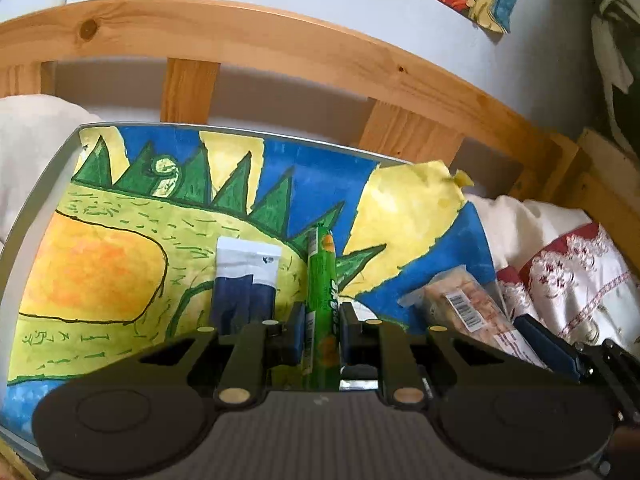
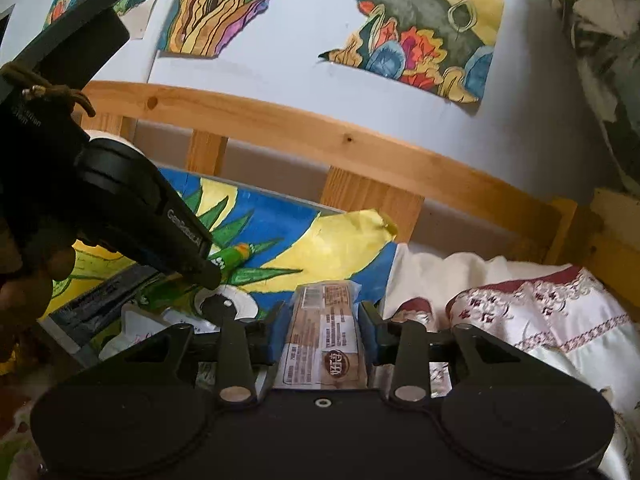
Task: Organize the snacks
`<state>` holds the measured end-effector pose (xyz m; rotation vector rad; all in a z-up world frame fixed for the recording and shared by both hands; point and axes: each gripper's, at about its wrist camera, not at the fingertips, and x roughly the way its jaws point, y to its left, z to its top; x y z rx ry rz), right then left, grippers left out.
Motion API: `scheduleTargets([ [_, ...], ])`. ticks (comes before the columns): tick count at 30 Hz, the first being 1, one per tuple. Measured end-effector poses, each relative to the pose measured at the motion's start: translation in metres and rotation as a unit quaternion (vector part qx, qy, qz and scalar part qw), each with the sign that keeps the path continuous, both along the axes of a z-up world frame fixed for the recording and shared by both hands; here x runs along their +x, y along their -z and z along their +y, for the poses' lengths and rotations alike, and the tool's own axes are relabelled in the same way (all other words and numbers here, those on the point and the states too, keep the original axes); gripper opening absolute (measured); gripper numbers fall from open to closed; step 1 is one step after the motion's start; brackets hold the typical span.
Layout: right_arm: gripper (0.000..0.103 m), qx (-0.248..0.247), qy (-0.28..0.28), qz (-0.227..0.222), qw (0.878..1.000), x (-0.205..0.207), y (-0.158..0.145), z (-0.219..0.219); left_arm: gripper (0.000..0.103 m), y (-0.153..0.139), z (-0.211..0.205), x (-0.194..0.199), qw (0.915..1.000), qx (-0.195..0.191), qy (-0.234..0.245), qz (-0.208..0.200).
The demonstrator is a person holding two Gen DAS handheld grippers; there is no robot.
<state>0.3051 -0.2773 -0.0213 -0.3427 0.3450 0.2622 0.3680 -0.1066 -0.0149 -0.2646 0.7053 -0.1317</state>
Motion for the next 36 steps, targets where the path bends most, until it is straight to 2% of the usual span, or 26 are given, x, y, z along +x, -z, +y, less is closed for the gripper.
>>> scheduleTargets([
  [9, 0.041, 0.004, 0.007, 0.011, 1.0, 0.004, 0.002, -0.001, 0.02, 0.0, -0.003, -0.003, 0.9999, 0.012, -0.006, -0.005],
  [11, 0.043, 0.006, 0.007, 0.009, 1.0, 0.004, 0.0, -0.001, 0.028, -0.001, -0.003, -0.005, 0.9999, 0.01, -0.009, -0.006],
  [15, 0.05, 0.018, 0.007, 0.01, 1.0, 0.003, -0.002, -0.001, 0.035, -0.003, 0.001, -0.011, 0.9998, 0.005, -0.015, -0.009],
  [17, 0.055, 0.028, 0.009, 0.011, 1.0, 0.002, -0.004, -0.002, 0.047, -0.006, 0.004, -0.017, 0.9997, 0.003, -0.018, -0.015],
  [20, 0.064, 0.042, 0.009, 0.01, 0.999, -0.002, -0.011, -0.003, 0.06, -0.013, 0.011, -0.03, 0.9989, -0.004, -0.034, -0.033],
  [24, 0.078, 0.059, 0.015, -0.003, 0.998, -0.014, -0.025, -0.003, 0.07, -0.024, 0.019, -0.045, 0.9976, -0.011, -0.047, -0.05],
  [26, 0.084, 0.068, 0.02, -0.013, 0.997, -0.022, -0.034, -0.004, 0.08, -0.031, 0.024, -0.055, 0.9965, -0.015, -0.055, -0.061],
  [29, 0.095, 0.082, 0.024, -0.03, 0.996, -0.036, -0.046, -0.005, 0.09, -0.042, 0.03, -0.072, 0.9947, -0.014, -0.059, -0.083],
  [32, 0.1, 0.097, 0.026, -0.046, 0.994, -0.051, -0.059, -0.006, 0.099, -0.051, 0.036, -0.092, 0.9923, -0.008, -0.068, -0.103],
  [36, 0.102, 0.111, 0.024, -0.061, 0.992, -0.072, -0.073, -0.006, 0.101, -0.06, 0.049, -0.124, 0.9873, -0.025, -0.09, -0.129],
])
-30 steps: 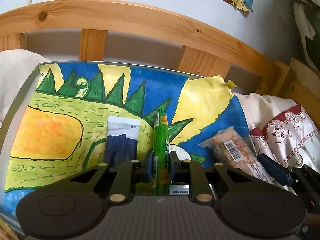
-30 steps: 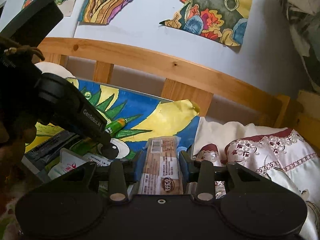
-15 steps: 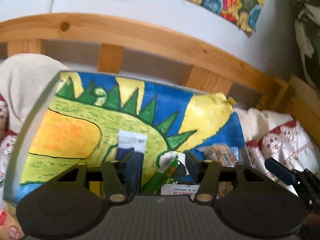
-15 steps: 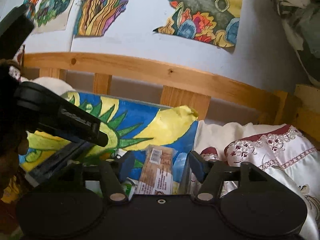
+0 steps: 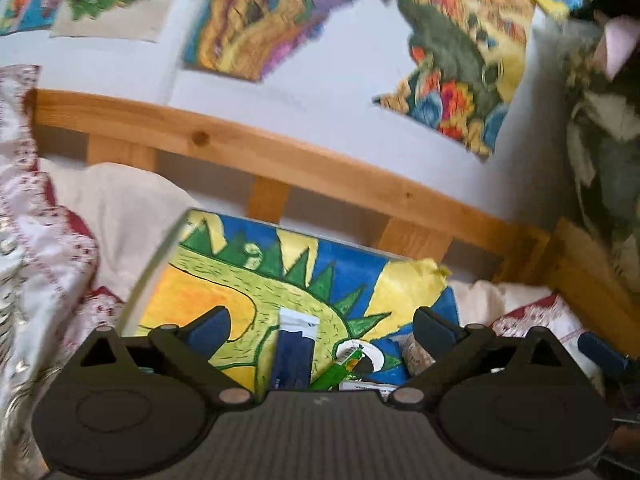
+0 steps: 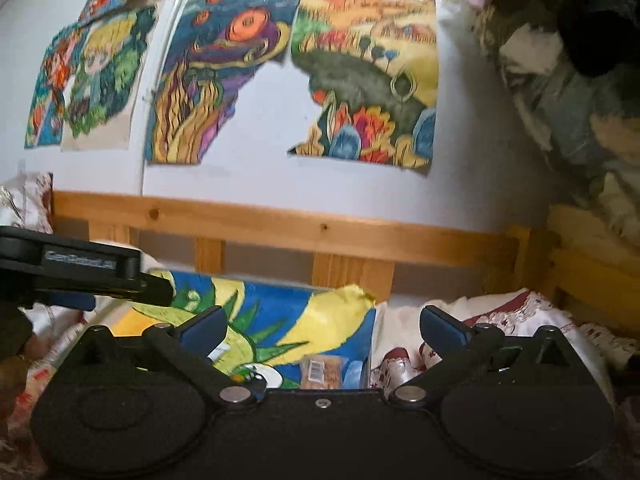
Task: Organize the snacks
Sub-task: 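Open both grippers and lift them up away from the tray, then move both grippers back over the loose snacks beside the tray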
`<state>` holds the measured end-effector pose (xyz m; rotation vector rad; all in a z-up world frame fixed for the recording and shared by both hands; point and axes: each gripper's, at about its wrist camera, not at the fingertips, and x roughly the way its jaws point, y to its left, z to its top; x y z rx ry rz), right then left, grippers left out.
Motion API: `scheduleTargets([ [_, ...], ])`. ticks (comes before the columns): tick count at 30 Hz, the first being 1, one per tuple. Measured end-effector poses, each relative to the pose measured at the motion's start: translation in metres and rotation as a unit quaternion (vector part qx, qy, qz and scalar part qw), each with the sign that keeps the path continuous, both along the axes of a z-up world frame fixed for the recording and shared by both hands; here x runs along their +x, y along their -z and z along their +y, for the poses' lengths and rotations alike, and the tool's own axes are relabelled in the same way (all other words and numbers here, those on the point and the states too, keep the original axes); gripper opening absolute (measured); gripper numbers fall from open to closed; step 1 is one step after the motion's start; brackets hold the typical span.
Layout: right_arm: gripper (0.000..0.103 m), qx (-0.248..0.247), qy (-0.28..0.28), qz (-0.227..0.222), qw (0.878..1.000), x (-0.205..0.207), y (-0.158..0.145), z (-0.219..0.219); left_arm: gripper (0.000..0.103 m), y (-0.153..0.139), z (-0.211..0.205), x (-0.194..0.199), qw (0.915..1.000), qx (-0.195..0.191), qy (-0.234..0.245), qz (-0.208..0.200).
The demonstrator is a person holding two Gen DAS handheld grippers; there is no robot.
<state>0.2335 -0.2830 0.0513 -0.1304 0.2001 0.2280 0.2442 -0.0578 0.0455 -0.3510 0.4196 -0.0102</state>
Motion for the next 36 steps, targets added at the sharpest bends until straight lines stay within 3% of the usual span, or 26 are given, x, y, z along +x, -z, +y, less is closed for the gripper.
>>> scheduleTargets([
  [10, 0.102, 0.002, -0.016, -0.03, 0.999, -0.055, -0.02, 0.009, 0.102, -0.007, 0.026, -0.07, 0.999, 0.021, -0.033, -0.022],
  [19, 0.102, -0.007, -0.028, -0.034, 0.999, -0.115, -0.015, 0.022, 0.102, 0.005, 0.044, -0.125, 0.9984, 0.044, -0.034, -0.009],
  [28, 0.102, -0.005, -0.034, -0.008, 0.999, -0.161, -0.008, 0.032, 0.102, 0.022, 0.056, -0.166, 0.9983, 0.041, -0.036, 0.02],
  [36, 0.102, 0.003, -0.015, 0.031, 0.999, -0.187, 0.001, 0.034, 0.102, 0.03, 0.055, -0.19, 0.9968, 0.069, -0.016, 0.037],
])
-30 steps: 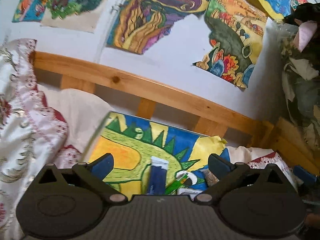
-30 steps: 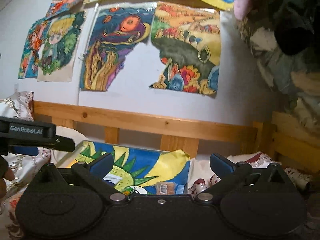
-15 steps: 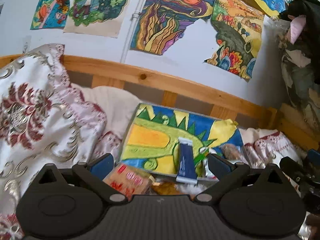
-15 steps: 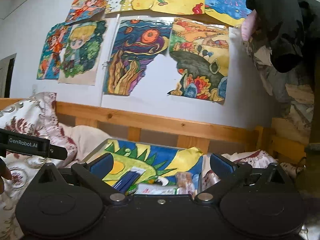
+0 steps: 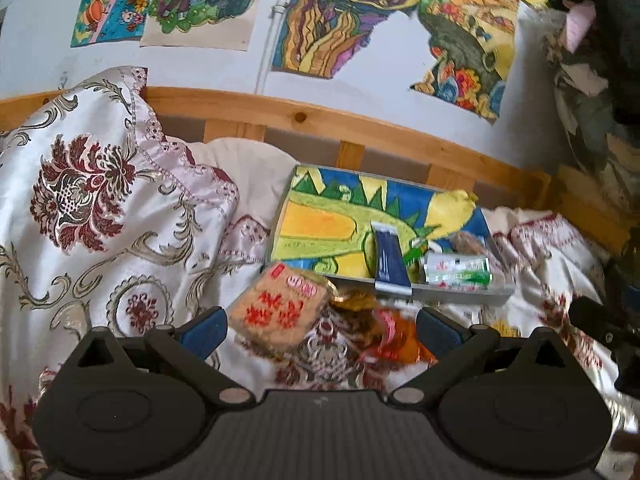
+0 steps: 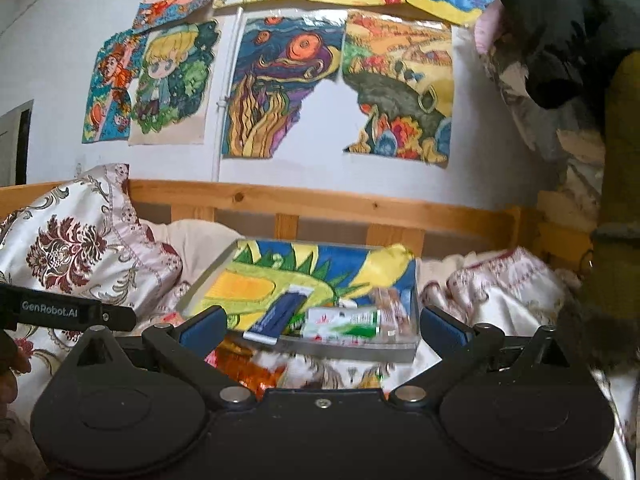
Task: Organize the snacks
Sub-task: 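Move both grippers back over the loose snacks beside the tray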
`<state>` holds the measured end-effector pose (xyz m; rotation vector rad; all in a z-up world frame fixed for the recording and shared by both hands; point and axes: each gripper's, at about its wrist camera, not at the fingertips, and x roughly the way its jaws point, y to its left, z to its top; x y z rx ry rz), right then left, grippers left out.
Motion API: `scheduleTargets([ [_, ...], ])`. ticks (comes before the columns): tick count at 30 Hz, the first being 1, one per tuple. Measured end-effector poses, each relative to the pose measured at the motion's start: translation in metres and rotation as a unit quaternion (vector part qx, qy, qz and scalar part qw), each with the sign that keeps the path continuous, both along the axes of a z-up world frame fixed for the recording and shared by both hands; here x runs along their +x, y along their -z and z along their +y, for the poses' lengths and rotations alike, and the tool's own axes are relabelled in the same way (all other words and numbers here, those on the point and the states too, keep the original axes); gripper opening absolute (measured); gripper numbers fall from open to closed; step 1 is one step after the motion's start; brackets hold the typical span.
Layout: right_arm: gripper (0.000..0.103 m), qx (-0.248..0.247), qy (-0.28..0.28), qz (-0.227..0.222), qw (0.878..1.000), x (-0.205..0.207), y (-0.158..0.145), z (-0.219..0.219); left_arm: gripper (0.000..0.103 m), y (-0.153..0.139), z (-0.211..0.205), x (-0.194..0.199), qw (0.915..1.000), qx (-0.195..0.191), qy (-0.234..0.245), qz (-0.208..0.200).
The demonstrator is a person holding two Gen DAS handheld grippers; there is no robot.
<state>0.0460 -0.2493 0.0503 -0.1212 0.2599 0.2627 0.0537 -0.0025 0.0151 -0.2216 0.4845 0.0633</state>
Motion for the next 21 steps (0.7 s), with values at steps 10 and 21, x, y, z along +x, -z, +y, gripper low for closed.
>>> scheduleTargets([
  [10, 0.102, -0.004, 0.012, 0.066, 0.998, -0.013, 0.018, 0.003, 0.102, 0.013, -0.002, -0.013, 0.9991, 0.016, 0.018, 0.034],
  [21, 0.102, -0.023, 0.013, 0.112, 0.993, -0.008, 0.033, 0.011, 0.102, 0.021, -0.004, -0.01, 0.9976, 0.023, 0.023, 0.061],
])
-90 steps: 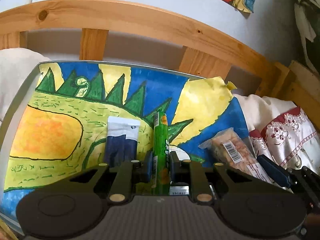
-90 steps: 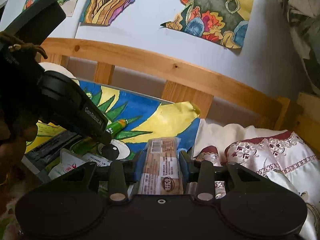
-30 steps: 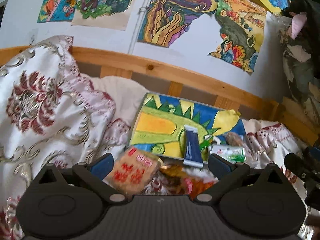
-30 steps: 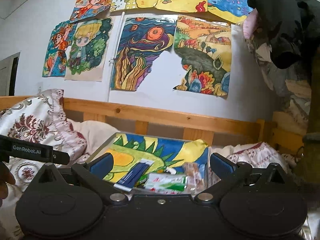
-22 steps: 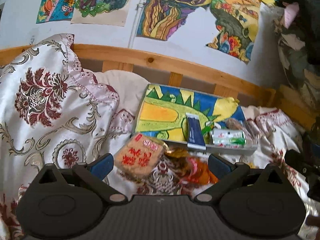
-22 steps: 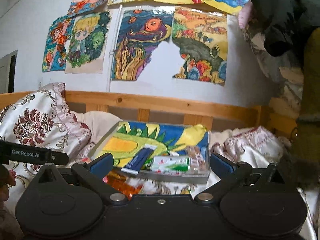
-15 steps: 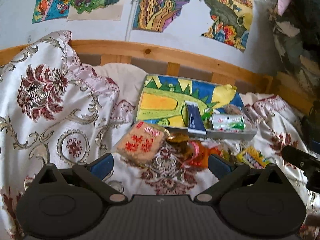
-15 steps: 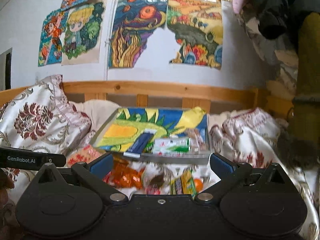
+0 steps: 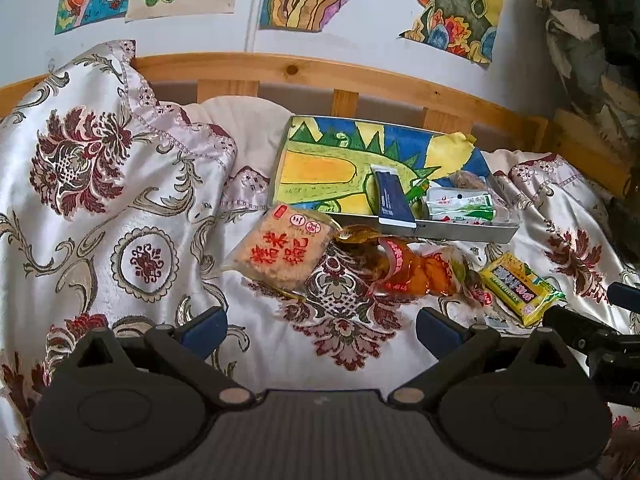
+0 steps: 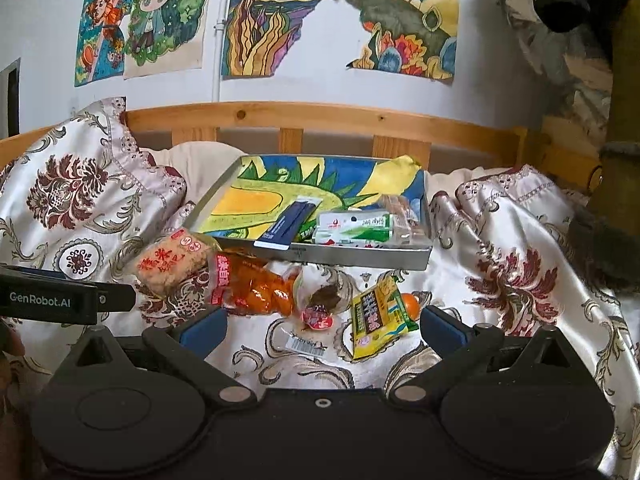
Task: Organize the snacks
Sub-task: 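Move both grippers back over the loose snacks beside the tray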
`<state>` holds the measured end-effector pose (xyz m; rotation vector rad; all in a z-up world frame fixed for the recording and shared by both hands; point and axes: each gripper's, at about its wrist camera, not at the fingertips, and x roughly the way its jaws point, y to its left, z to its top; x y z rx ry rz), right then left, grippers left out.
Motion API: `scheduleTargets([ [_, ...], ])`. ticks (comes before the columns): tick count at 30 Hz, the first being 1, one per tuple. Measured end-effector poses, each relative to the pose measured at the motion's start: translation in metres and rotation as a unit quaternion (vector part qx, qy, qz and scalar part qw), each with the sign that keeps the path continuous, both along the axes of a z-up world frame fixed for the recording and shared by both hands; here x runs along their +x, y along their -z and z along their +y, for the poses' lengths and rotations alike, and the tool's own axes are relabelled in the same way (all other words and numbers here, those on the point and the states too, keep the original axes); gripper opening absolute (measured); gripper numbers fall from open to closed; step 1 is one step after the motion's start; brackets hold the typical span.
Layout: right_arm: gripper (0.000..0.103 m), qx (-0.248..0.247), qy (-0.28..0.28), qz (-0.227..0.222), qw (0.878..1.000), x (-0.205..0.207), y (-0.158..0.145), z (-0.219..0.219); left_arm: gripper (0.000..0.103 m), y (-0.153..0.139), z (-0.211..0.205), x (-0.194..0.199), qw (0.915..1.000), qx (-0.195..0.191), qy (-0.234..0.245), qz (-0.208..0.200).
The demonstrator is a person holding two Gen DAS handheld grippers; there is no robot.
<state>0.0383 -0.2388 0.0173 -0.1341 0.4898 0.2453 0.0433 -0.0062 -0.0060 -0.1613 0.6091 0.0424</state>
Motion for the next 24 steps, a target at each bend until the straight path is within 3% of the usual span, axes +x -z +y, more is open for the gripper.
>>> scheduleTargets([
  [24, 0.102, 0.01, 0.004, 0.038, 0.999, 0.011, 0.006, -0.001, 0.102, 0.008, -0.011, 0.011, 0.9998, 0.003, 0.003, 0.022],
])
